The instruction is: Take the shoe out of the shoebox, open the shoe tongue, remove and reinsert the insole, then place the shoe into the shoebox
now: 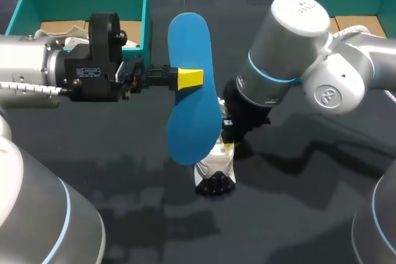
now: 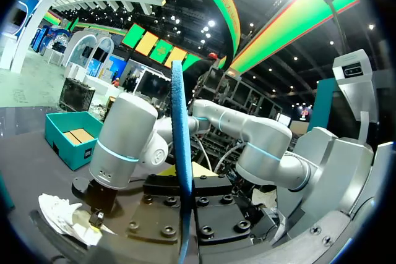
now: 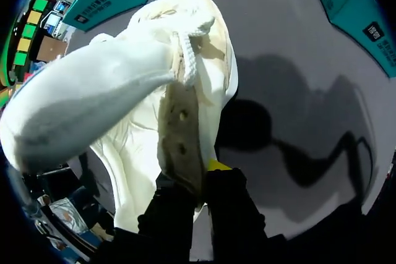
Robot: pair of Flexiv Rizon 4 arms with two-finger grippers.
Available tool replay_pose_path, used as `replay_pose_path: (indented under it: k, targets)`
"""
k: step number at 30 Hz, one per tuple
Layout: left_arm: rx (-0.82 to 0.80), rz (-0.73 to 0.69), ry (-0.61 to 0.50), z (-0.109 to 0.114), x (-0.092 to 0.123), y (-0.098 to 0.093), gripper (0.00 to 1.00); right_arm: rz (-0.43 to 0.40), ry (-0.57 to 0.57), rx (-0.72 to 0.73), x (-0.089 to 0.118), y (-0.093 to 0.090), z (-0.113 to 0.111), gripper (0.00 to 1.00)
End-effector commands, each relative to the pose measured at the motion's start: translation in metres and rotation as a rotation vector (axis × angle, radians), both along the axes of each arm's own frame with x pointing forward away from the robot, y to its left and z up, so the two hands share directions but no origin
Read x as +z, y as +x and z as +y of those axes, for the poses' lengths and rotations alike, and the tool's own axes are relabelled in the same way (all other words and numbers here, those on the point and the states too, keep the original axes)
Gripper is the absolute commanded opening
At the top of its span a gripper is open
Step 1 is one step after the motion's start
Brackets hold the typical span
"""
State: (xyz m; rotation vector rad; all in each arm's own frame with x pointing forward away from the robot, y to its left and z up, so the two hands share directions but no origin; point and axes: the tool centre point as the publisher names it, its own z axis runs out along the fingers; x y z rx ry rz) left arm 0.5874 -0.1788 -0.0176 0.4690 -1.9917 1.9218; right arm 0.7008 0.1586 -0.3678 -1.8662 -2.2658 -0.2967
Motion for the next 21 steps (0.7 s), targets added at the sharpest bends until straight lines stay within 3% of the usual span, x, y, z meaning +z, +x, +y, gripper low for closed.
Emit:
replay_pose_path:
  k: [1, 20, 21]
  targets:
    - [0.002, 0.000, -0.001, -0.002, -0.001, 0.000, 0.00, -0.015, 0.009, -0.022, -0.004, -0.003, 0.000, 0.00]
    - [0.002, 0.000, -0.001, -0.002, -0.001, 0.000, 0.00, 0.006, 0.029, -0.063, -0.022, -0.002, -0.001, 0.01]
    - [0.002, 0.000, -0.001, -0.002, -0.001, 0.000, 0.00, 0.008, 0.027, -0.063, -0.022, -0.002, 0.000, 0.39]
